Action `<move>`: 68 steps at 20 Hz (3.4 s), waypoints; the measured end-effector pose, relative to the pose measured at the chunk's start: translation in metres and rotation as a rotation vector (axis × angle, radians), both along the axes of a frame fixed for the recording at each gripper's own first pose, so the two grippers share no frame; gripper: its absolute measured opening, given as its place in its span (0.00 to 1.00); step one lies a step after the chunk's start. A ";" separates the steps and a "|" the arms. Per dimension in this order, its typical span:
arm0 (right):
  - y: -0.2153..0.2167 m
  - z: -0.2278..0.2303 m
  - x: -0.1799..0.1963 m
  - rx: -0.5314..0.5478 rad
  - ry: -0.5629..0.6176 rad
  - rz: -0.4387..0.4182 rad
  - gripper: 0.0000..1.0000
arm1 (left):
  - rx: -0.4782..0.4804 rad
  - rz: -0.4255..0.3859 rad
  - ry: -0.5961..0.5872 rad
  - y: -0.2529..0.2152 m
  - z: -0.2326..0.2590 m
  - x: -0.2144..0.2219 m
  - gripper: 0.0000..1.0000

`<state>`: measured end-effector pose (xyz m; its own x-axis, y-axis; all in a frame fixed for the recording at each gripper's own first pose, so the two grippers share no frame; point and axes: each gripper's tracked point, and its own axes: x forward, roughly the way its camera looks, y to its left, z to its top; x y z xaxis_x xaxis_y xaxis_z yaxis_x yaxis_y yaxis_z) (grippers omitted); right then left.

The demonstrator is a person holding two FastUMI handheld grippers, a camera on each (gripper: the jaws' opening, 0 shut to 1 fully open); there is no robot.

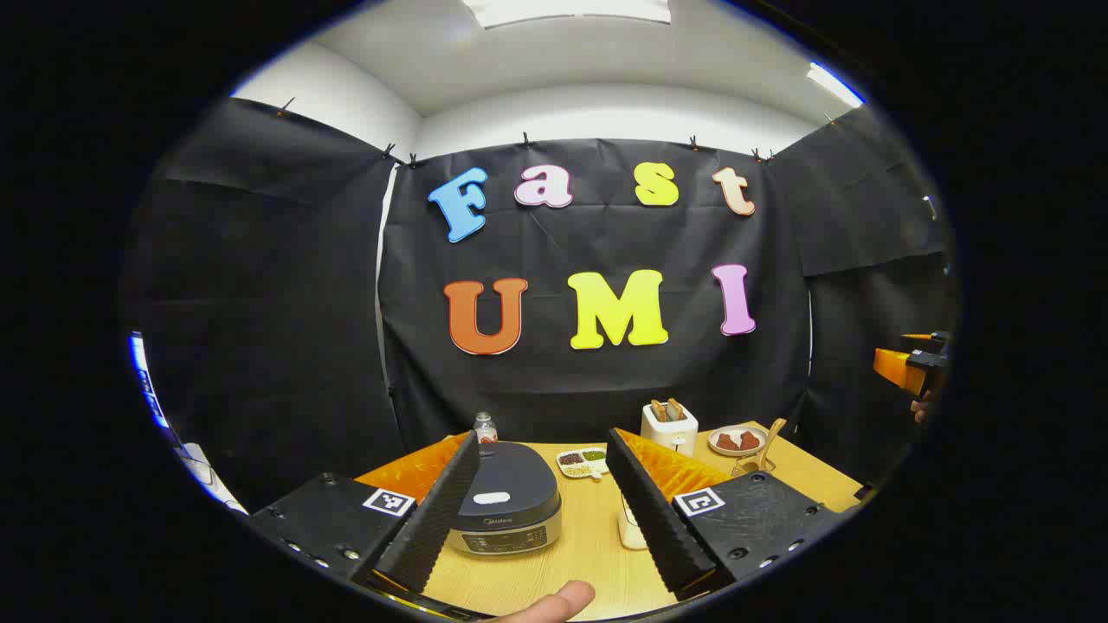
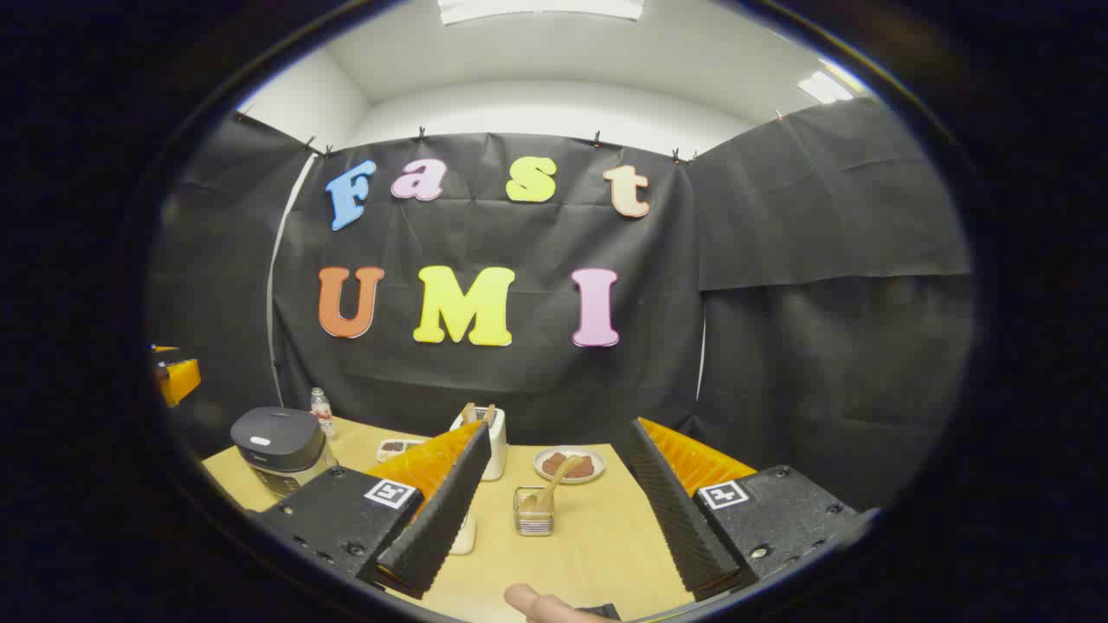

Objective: Close the left gripper, press the button to open the rice cooker; take a wooden spoon from the chopstick holder with the right hand, scoop a spoonful of rice and pour it into the rice cooker, then put the wooden spoon back into the chopstick holder.

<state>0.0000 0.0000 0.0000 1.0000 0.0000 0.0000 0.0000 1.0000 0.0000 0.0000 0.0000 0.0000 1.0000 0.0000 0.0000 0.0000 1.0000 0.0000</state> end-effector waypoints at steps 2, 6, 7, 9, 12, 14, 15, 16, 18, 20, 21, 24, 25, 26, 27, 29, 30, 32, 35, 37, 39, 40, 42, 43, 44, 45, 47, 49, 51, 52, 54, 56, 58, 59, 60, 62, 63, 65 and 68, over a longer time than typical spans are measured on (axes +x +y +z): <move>-0.001 0.000 -0.001 0.002 -0.002 0.008 1.00 | -0.018 -0.007 0.008 -0.003 -0.003 0.001 0.94; -0.002 -0.004 0.001 0.012 0.005 0.017 1.00 | -0.044 -0.008 0.018 0.001 -0.006 0.002 0.95; -0.001 -0.006 0.002 0.016 0.009 0.022 1.00 | -0.042 -0.015 0.018 0.002 -0.005 0.003 0.95; -0.001 -0.007 0.003 0.023 0.008 0.026 1.00 | -0.037 -0.017 0.006 0.007 -0.003 0.006 0.95; -0.003 -0.007 0.005 0.017 -0.009 0.019 1.00 | -0.049 -0.018 0.017 0.012 -0.009 0.010 0.94; -0.005 -0.007 0.005 0.004 -0.027 0.010 1.00 | -0.047 0.006 0.024 0.023 -0.013 0.019 0.95; -0.004 -0.008 0.005 -0.002 -0.034 0.012 1.00 | -0.042 0.019 0.031 0.027 -0.018 0.024 0.95; -0.001 -0.009 0.006 -0.004 -0.037 0.019 1.00 | -0.041 0.022 0.040 0.029 -0.022 0.030 0.95; 0.004 -0.014 0.007 -0.001 -0.035 0.040 1.00 | -0.047 0.005 0.063 0.026 -0.031 0.040 1.00; 0.006 -0.021 0.011 0.000 -0.030 0.054 1.00 | -0.048 -0.011 0.088 0.025 -0.040 0.047 0.68; 0.007 -0.024 0.012 -0.001 -0.028 0.058 1.00 | -0.037 -0.016 0.098 0.026 -0.044 0.052 0.78; 0.011 -0.031 0.017 -0.002 -0.032 0.078 1.00 | 0.029 -0.022 0.138 0.026 -0.061 0.070 0.47; 0.012 -0.033 0.019 0.000 -0.034 0.084 1.00 | 0.039 -0.025 0.163 0.026 -0.068 0.074 0.35; 0.010 -0.036 0.021 0.001 -0.034 0.085 1.00 | 0.035 -0.019 0.189 0.027 -0.075 0.078 0.30; 0.008 -0.041 0.023 0.002 -0.030 0.084 1.00 | 0.025 -0.026 0.216 0.025 -0.081 0.083 0.08; 0.007 -0.049 0.028 0.003 -0.019 0.089 1.00 | 0.008 0.003 0.260 0.033 -0.090 0.093 0.02; 0.005 -0.053 0.030 0.004 -0.012 0.091 1.00 | 0.007 0.011 0.297 0.034 -0.100 0.097 0.02; 0.001 -0.061 0.035 0.005 0.004 0.088 1.00 | 0.008 0.052 0.354 0.047 -0.115 0.104 0.04; -0.004 -0.073 0.041 0.005 0.023 0.092 1.00 | -0.025 0.086 0.431 0.058 -0.132 0.114 0.03; -0.005 -0.079 0.044 0.014 0.035 0.101 1.00 | -0.062 0.094 0.486 0.062 -0.146 0.122 0.04; -0.009 -0.084 0.046 0.016 0.045 0.104 1.00 | -0.078 0.102 0.524 0.063 -0.155 0.127 0.04; -0.011 -0.085 0.046 0.015 0.046 0.101 1.00 | -0.075 0.110 0.533 0.065 -0.158 0.129 0.04; -0.015 -0.089 0.046 0.014 0.052 0.097 1.00 | -0.066 0.115 0.549 0.065 -0.164 0.133 0.03; -0.016 -0.091 0.046 0.014 0.055 0.097 1.00 | -0.060 0.119 0.558 0.066 -0.167 0.133 0.03; -0.017 -0.093 0.046 0.016 0.059 0.097 1.00 | -0.053 0.126 0.566 0.067 -0.170 0.136 0.03; -0.019 -0.095 0.046 0.017 0.064 0.095 1.00 | -0.045 0.139 0.580 0.070 -0.173 0.138 0.03; -0.022 -0.097 0.046 0.018 0.067 0.090 1.00 | -0.041 0.153 0.597 0.074 -0.180 0.139 0.03; -0.024 -0.097 0.046 0.016 0.065 0.087 1.00 | -0.038 0.164 0.620 0.078 -0.189 0.138 0.03; -0.025 -0.098 0.046 0.015 0.066 0.089 1.00 | -0.050 0.172 0.643 0.079 -0.196 0.136 0.03; -0.025 -0.098 0.046 0.013 0.068 0.089 1.00 | -0.036 0.163 0.646 0.078 -0.195 0.137 0.03; -0.024 -0.098 0.046 0.014 0.069 0.093 1.00 | -0.023 0.165 0.670 0.079 -0.198 0.136 0.03; -0.023 -0.098 0.045 0.014 0.070 0.095 1.00 | -0.008 0.176 0.696 0.079 -0.204 0.136 0.04; -0.023 -0.098 0.044 0.012 0.072 0.097 1.00 | 0.002 0.193 0.699 0.079 -0.202 0.135 0.05; -0.022 -0.099 0.043 0.013 0.072 0.098 1.00 | 0.001 0.204 0.681 0.079 -0.201 0.137 0.05; -0.021 -0.099 0.041 0.013 0.073 0.099 1.00 | -0.004 0.205 0.681 0.078 -0.202 0.136 0.05; -0.020 -0.102 0.039 0.011 0.080 0.101 1.00 | -0.071 0.208 0.664 0.078 -0.194 0.136 0.05; -0.021 -0.101 0.037 0.010 0.080 0.101 1.00 | -0.106 0.196 0.632 0.078 -0.184 0.136 0.04; -0.022 -0.104 0.034 0.005 0.081 0.099 1.00 | -0.128 0.181 0.540 0.084 -0.163 0.132 0.04; -0.026 -0.106 0.032 0.014 0.081 0.084 1.00 | -0.049 0.214 0.323 0.093 -0.102 0.132 0.30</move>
